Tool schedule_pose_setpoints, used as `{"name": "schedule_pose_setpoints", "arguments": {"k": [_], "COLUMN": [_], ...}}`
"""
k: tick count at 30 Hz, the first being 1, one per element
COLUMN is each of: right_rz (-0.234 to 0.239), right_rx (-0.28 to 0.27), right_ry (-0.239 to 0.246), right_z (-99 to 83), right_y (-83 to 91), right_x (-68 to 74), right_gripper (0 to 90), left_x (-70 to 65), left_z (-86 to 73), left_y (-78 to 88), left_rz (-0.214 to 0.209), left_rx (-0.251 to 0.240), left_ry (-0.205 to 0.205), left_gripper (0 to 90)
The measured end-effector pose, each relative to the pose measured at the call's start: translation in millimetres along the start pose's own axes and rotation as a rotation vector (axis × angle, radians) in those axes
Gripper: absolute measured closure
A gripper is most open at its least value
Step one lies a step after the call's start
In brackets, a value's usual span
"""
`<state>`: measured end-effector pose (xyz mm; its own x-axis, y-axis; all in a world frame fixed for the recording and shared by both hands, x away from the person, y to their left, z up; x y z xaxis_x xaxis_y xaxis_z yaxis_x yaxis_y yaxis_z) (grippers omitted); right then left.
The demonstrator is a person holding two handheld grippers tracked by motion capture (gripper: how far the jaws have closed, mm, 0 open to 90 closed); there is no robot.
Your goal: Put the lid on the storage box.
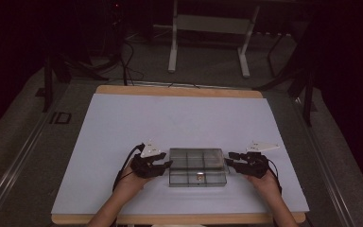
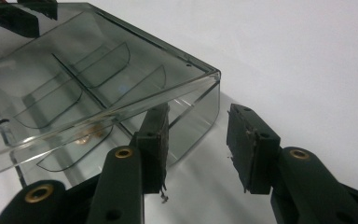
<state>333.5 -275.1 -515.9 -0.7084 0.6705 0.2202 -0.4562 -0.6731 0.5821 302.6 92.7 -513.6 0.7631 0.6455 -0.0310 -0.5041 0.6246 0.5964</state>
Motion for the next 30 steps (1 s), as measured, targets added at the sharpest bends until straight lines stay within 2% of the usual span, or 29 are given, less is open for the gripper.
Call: {"name": "schedule_pose_setpoints", "arguments": {"k": [2, 7, 11, 13, 15, 18, 20, 22, 23, 24, 25, 27, 30], "right_rz": [0.002, -0.005, -0.011, -0.027, -0.042, -0.062, -0.07, -0.074, -0.07, -0.064, -0.059, -0.029, -0.011], "right_rx": [-0.002, -0.006, 0.007, 0.018, 0.021, 0.009, 0.0, -0.032, -0.049, -0.059, -0.074, -0.076, -0.082], "right_ry": [-0.002, -0.008, -0.008, 0.004, 0.009, 0.015, 0.015, 0.018, 0.012, 0.005, 0.002, 0.001, 0.002], "right_z": [-0.3, -1.8, -4.5, -5.9, -6.9, -7.6, -7.6, -6.6, -5.8, -4.9, -4.3, -4.0, -4.8], "right_y": [0.5, 2.5, -0.5, -2.8, -3.3, -2.3, -0.7, 1.5, 2.8, 3.6, 4.1, 3.6, 2.1], "right_x": [-0.6, -2.1, -3.7, -4.2, -4.7, -7.0, -8.0, -9.0, -9.4, -9.4, -9.3, -9.2, -8.9], "right_gripper": [58.8, 58.8, 58.2, 58.2, 57.7, 52.6, 46.1, 36.8, 33.2, 27.6, 24.0, 14.9, 14.7], "left_x": [-0.7, -0.8, 3.8, 7.9, 10.5, 14.9, 17.1, 19.8, 20.6, 21.6, 23.1, 26.1, 26.3], "left_z": [-0.7, -6.6, -13.0, -15.1, -16.1, -18.8, -20.2, -21.1, -21.9, -22.3, -23.3, -25.1, -25.9], "left_y": [1.2, 0.7, -2.6, -3.0, -2.4, -2.0, -1.2, -0.1, 0.3, 0.8, 1.7, 2.5, 3.2], "left_rz": [0.012, 0.022, 0.041, 0.033, 0.048, 0.05, 0.056, 0.061, 0.061, 0.08, 0.08, 0.052, 0.054], "left_rx": [-0.001, 0.022, 0.049, 0.038, 0.032, 0.011, -0.008, -0.02, -0.025, -0.032, -0.051, -0.067, -0.077], "left_ry": [-0.012, -0.009, 0.001, 0.03, 0.033, 0.063, 0.083, 0.093, 0.09, 0.096, 0.112, 0.132, 0.131], "left_gripper": [57.4, 57.5, 57.5, 57.5, 57.4, 52.6, 42.6, 33.8, 28.4, 24.5, 24.2, 16.4, 12.7]}}
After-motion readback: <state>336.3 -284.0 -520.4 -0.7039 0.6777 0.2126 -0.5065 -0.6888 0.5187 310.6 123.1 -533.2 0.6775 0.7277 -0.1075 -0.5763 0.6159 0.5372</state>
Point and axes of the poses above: each handheld gripper's, and its own axes: y roughly backward along the jaws, z roughly out of its top, x roughly to its left, the point moved 1 cm from there along -y, roughly forward along the jaws, and after that the axes turned 4 degrees about -y, right-handed, at the moved point
